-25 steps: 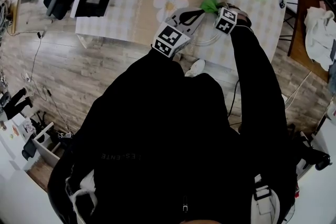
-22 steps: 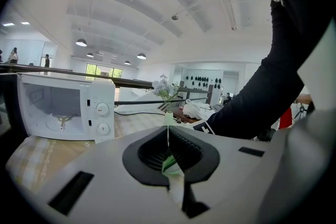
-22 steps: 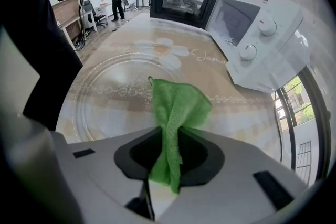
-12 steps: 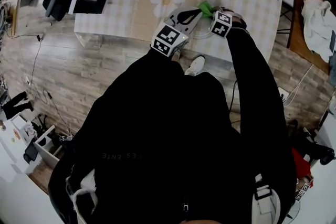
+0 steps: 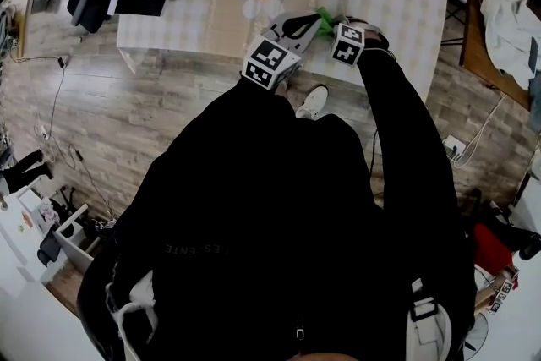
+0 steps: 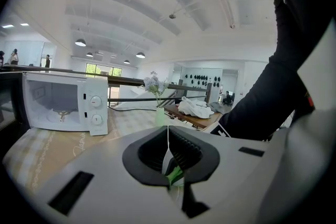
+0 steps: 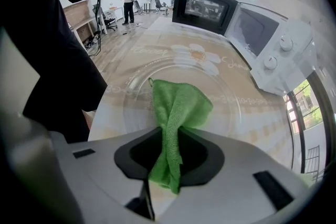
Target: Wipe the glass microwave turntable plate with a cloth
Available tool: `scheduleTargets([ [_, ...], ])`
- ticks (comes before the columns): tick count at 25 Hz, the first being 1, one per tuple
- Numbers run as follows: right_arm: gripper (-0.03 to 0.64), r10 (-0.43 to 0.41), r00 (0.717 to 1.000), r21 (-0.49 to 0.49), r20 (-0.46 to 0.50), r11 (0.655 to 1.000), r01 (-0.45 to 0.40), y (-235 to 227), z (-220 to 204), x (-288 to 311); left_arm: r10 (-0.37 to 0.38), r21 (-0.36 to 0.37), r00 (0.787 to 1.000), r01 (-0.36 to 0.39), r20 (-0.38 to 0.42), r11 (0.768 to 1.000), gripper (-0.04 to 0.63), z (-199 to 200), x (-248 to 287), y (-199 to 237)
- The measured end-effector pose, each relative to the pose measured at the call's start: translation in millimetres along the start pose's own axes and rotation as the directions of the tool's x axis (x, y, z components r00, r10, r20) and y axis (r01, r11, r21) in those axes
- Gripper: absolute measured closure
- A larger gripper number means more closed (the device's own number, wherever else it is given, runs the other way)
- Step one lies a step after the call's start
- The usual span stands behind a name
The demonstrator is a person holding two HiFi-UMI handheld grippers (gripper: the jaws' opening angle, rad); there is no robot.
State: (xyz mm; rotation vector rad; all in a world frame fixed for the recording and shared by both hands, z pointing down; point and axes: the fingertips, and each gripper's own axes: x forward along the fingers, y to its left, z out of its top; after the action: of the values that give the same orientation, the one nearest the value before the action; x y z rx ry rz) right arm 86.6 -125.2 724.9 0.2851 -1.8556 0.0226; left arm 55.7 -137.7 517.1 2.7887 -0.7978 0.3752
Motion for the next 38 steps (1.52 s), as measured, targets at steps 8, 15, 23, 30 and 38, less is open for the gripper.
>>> scheduleTargets([
  [8,0.517,0.018,1.0,-0.012,0.013,1.0,-0.018,30.9,2.0,-3.7,0.023,0.003,1.0,-0.023,-0.004,1.0,0.574,-6.9,-10.2,-14.4],
  [15,0.517,0.046,0.999,-0.023,0.023,0.999,-0.045,58.2,5.0,-6.8,0.037,0.007,0.999,-0.037,0.005,0.999,0.574,-7.6,-17.2,-26.7],
  [23,0.515,0.109,0.994,-0.041,0.03,0.993,-0.108,93.2,11.2,-12.6,0.038,0.015,0.999,-0.039,0.008,0.999,0.574,-9.4,-22.6,-41.9],
  [30,0.512,0.093,0.993,0.007,0.079,0.996,-0.094,91.6,9.7,-25.5,0.045,0.01,0.999,-0.046,0.023,0.999,0.574,-4.2,-19.5,-47.3],
  [38,0.508,-0.054,0.995,0.096,0.084,0.994,0.046,21.7,-18.7,-49.2,0.034,0.019,0.998,-0.035,0.045,0.999,0.574,4.6,-4.5,-45.8],
])
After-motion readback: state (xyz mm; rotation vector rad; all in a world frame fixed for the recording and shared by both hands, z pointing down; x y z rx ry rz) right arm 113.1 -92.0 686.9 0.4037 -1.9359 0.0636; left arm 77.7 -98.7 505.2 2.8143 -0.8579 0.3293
